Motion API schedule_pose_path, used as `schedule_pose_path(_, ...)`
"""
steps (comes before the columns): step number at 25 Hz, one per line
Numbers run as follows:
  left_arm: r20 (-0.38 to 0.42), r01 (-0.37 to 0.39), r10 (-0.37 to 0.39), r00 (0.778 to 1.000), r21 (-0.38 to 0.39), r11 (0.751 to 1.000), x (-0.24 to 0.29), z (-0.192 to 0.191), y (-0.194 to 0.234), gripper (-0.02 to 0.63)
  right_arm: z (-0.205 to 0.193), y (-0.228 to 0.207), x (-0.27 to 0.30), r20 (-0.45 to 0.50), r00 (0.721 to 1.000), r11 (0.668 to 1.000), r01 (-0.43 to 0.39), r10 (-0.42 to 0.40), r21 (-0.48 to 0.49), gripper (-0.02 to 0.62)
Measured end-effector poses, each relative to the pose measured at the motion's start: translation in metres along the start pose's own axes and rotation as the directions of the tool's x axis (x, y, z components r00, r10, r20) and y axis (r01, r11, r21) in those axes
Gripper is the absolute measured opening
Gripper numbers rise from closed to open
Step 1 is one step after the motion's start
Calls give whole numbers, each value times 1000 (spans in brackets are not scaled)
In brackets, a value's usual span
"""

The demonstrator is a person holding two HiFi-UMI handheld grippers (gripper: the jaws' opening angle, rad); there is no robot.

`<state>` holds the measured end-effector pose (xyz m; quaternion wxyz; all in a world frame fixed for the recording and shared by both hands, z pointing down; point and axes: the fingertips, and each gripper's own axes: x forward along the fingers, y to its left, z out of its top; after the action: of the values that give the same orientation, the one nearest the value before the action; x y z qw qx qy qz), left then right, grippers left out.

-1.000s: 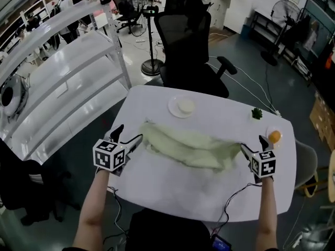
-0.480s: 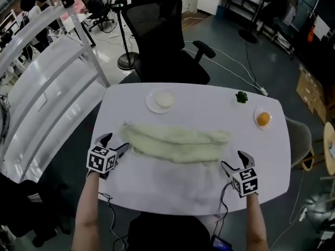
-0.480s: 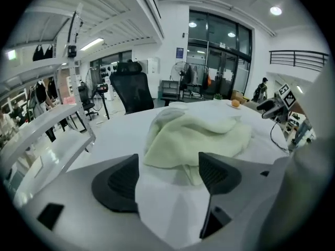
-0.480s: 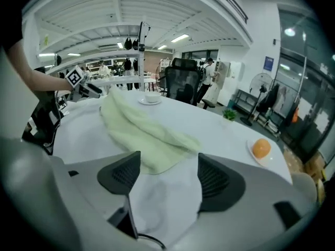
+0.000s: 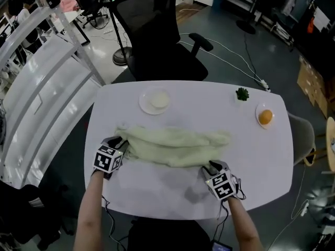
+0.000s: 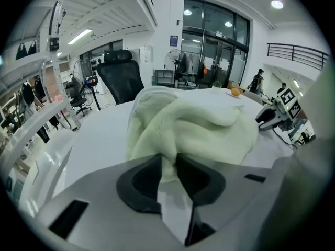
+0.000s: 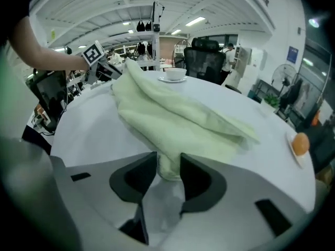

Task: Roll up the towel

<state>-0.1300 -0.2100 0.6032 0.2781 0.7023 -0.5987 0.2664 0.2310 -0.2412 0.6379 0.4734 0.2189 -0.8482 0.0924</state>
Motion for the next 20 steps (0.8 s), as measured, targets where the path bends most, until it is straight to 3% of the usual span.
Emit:
schedule_pose_path(2, -10, -22, 22, 1000, 3, 1000, 4, 1, -2, 57, 0, -6, -1, -16, 999, 998, 38, -39, -41, 128)
schedule_pose_path(3, -11, -30, 30, 999, 0, 1000, 4, 4, -2, 42, 0, -9, -3, -22, 998, 996, 58, -60, -68, 74)
schedule_pose_path(9, 17, -33, 32, 999, 49, 998, -31, 31, 1, 32, 16, -22, -41, 21, 996, 991, 85, -83, -107, 58)
schedule_pose_path(20, 201, -85, 47, 978, 181, 980, -120, 124, -8, 32, 108, -54, -153, 194, 961, 961, 227, -196, -158, 54)
